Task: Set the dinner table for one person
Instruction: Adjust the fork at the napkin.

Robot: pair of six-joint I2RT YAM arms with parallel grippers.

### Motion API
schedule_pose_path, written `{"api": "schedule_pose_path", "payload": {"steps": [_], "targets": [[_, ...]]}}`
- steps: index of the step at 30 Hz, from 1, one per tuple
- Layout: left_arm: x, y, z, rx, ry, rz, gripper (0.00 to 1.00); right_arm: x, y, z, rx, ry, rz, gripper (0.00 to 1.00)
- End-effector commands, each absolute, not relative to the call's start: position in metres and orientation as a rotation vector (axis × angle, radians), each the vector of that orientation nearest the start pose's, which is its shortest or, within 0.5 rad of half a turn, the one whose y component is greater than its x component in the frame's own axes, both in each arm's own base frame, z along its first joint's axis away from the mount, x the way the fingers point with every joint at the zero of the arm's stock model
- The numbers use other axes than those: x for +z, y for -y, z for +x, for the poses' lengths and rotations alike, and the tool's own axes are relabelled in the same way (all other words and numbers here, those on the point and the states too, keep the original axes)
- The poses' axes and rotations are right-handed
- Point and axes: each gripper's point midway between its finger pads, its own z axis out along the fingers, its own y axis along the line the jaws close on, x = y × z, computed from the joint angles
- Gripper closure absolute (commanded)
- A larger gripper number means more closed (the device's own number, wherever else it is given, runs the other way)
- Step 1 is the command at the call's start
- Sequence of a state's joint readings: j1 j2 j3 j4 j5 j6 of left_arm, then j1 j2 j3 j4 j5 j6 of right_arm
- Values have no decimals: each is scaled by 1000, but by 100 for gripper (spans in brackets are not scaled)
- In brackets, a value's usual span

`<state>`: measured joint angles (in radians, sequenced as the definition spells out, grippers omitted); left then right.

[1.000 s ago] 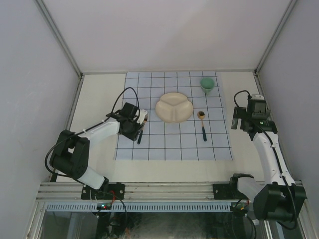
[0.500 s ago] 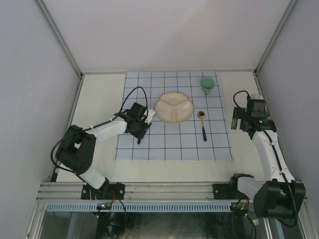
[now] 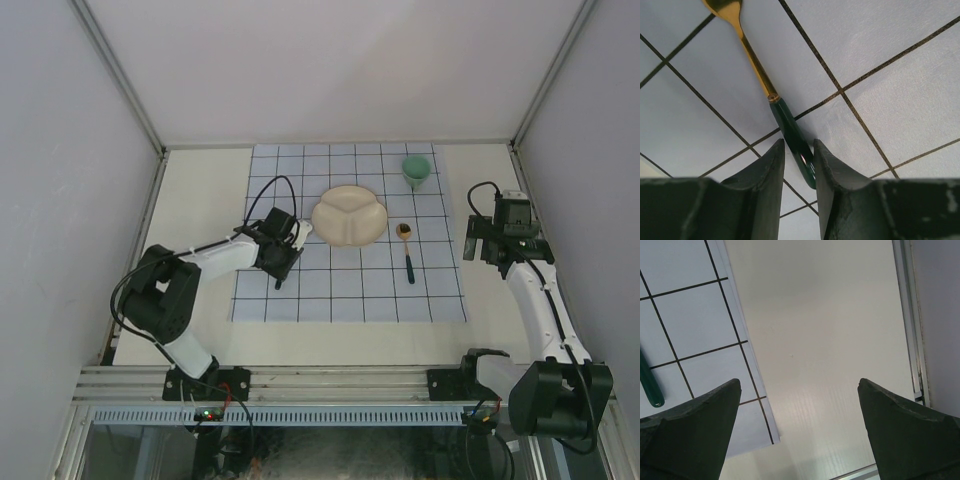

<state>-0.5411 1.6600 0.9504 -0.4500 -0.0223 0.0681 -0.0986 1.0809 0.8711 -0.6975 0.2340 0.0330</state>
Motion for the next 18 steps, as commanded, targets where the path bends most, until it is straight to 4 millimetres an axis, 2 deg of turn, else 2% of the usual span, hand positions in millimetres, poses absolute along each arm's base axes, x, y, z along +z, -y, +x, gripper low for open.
{"api": "schedule_pose_path", "payload": {"steps": [1,3,5,6,9,11,14,18], "targets": [[20,176,293,-144,-2608,791,66,148,68,272,-316,-2394,284,0],[20,177,292,-158,-2615,793,73,148,68,271,-317,-2395,285,0],[18,179,290,-172,-2622,798,92,148,68,271,-316,-2396,286,0],[17,180,289,-178,-2629,798,98,147,68,271,-316,-2397,285,0],[17,181,287,-198,-2633,801,100,148,68,272,-314,-2396,285,0],[24,184,287,-226,-2613,786,100,147,68,272,-315,-2399,285,0],[45,188,296,-251,-2553,724,100,146,68,272,-316,-2403,284,0],[75,174,317,-190,-2470,554,100,146,68,272,-314,-2403,285,0]]}}
